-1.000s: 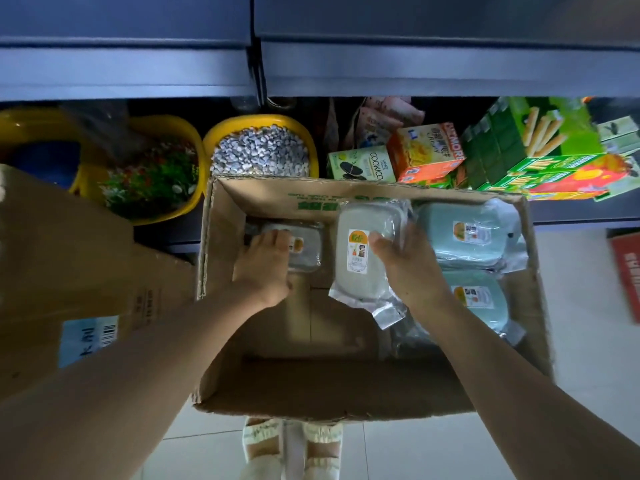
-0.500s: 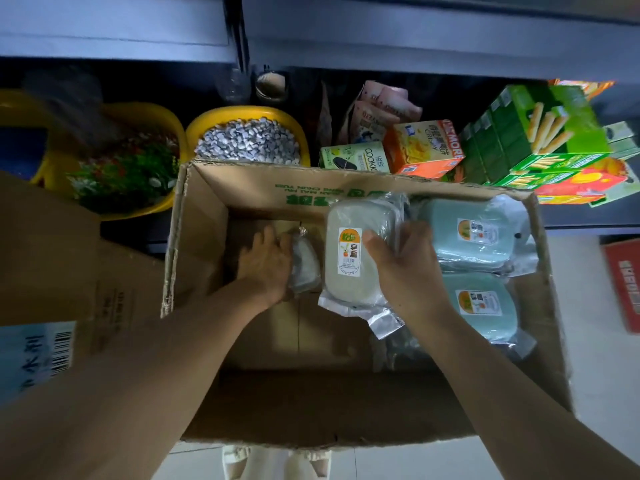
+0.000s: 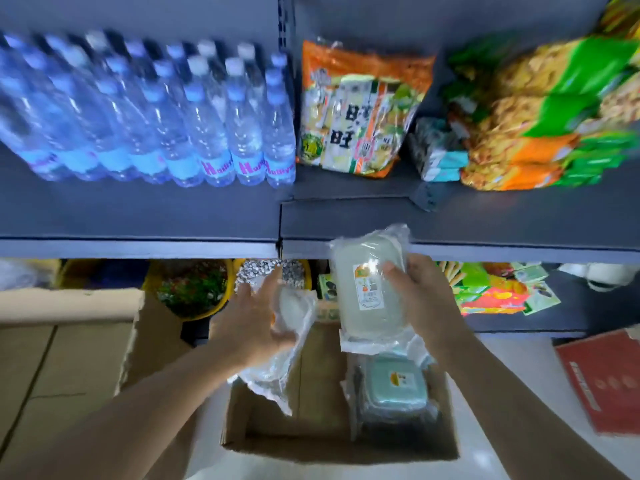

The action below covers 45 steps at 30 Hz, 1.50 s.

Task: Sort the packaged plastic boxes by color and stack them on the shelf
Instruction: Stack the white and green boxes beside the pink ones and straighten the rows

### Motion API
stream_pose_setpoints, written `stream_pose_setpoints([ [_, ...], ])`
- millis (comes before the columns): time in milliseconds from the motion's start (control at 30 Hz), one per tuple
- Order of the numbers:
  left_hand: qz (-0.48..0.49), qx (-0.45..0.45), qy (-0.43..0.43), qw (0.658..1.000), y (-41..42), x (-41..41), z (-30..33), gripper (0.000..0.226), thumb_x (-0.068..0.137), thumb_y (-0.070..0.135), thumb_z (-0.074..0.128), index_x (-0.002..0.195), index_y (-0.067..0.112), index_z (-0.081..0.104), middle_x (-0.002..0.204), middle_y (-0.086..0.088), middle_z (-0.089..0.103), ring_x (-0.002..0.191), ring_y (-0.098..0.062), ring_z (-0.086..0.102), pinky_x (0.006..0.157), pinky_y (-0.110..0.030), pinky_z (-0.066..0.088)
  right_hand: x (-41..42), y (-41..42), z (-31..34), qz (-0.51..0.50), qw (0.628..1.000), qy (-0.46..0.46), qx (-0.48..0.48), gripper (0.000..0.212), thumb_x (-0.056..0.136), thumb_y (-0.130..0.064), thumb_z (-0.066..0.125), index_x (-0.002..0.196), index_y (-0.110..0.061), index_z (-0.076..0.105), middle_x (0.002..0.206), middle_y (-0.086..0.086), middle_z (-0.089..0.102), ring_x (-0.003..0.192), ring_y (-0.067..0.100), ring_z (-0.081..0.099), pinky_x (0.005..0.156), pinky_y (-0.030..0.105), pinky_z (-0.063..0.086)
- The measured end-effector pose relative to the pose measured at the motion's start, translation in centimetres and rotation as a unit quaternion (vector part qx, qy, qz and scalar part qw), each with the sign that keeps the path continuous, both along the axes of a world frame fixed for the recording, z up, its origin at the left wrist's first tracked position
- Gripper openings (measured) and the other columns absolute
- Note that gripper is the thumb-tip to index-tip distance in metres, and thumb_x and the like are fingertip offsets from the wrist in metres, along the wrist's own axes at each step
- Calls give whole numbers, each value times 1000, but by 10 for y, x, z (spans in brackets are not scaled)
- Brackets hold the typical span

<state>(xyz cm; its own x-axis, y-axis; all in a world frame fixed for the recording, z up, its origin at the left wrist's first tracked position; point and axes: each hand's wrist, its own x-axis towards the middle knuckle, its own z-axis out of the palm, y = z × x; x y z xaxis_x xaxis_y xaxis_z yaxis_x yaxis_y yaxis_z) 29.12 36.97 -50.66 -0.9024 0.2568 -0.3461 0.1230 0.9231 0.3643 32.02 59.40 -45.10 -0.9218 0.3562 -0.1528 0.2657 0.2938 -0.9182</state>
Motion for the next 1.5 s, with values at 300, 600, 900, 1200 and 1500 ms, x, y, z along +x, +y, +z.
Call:
stream_pose_setpoints([
  [300, 68, -17, 122, 990, -44, -1, 242, 76, 68, 64, 65, 127, 41, 23, 114, 1, 41, 99, -22, 60, 83, -38, 51, -16, -23, 204, 78, 991, 112, -4, 11, 92, -26, 59, 97, -16, 63, 100, 17, 67, 94, 33, 64, 75, 40, 51],
  [600, 137, -31, 227, 964, -103, 0, 382, 86, 69, 62, 65, 139, 42, 21, 121, -3, 42, 117, -24, 46, 92, -40, 46, -55, -80, 334, 130, 971, 202, -21, 21, 93, -26, 57, 108, -12, 62, 98, 4, 69, 88, 20, 67, 76, 37, 55],
  [900, 153, 9, 277, 949, -148, -85, 464, 89, 66, 66, 63, 138, 30, 27, 133, -10, 28, 123, -32, 43, 100, -44, 43, -136, -125, 399, 85, 974, 203, -51, 22, 92, -33, 58, 96, -11, 63, 97, 9, 70, 91, 29, 67, 82, 47, 56],
  [1200, 167, 7, 224, 960, -150, -221, 477, 106, 58, 84, 43, 135, 12, 38, 140, -10, 27, 132, -36, 28, 102, -51, 38, -200, -143, 402, 13, 986, 162, -43, 27, 92, -30, 60, 94, -3, 63, 92, 16, 71, 85, 34, 68, 84, 53, 54],
  [1500, 147, 11, 187, 971, -153, -242, 462, 78, 93, 57, 38, 148, 6, 14, 149, -17, 13, 135, -40, 29, 108, -48, 33, -237, -133, 402, 15, 997, 69, 7, 32, 95, -29, 54, 100, 1, 66, 95, 17, 71, 86, 33, 67, 76, 40, 54],
])
